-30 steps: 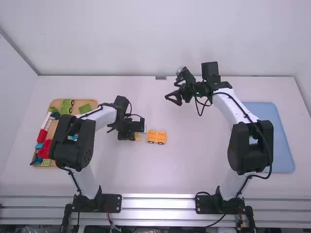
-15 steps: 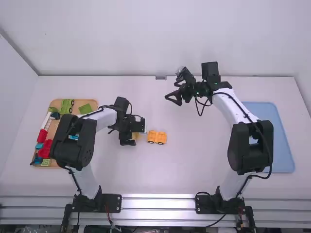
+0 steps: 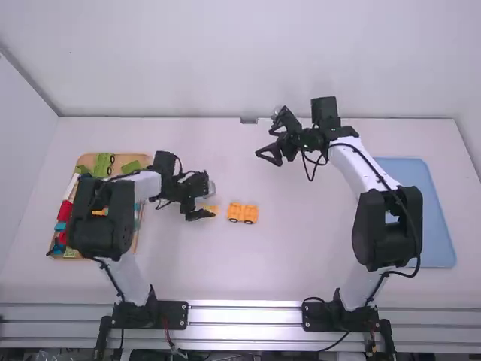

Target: Assemble lego blocks to make yellow taxi

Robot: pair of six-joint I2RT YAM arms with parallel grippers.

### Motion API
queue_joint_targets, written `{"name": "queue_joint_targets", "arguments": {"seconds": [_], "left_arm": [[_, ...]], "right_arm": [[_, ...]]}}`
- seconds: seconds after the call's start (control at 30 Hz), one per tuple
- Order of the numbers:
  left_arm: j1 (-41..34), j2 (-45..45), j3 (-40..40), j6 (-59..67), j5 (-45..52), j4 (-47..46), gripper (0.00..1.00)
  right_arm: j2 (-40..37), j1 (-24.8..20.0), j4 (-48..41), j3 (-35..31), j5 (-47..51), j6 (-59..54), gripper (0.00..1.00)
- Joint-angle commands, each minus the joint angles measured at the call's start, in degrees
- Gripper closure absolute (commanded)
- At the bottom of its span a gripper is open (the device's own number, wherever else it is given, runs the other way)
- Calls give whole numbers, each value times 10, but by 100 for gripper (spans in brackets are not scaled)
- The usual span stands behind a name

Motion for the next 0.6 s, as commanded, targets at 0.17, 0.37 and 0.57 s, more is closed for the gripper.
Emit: {"name": "queue_joint_targets", "arguments": {"seconds": [0.17, 0.37, 0.57], "left_arm": [[38, -1, -133, -406, 80, 302, 1], [33, -1, -192, -288, 115, 347, 1], [33, 4, -202, -200, 106, 347, 1]], "right_arm": [[-21, 7, 2, 10, -1, -39, 1], [-21, 6, -13, 10, 6, -44, 1], [-21, 6, -19, 10, 7, -43, 1]]}}
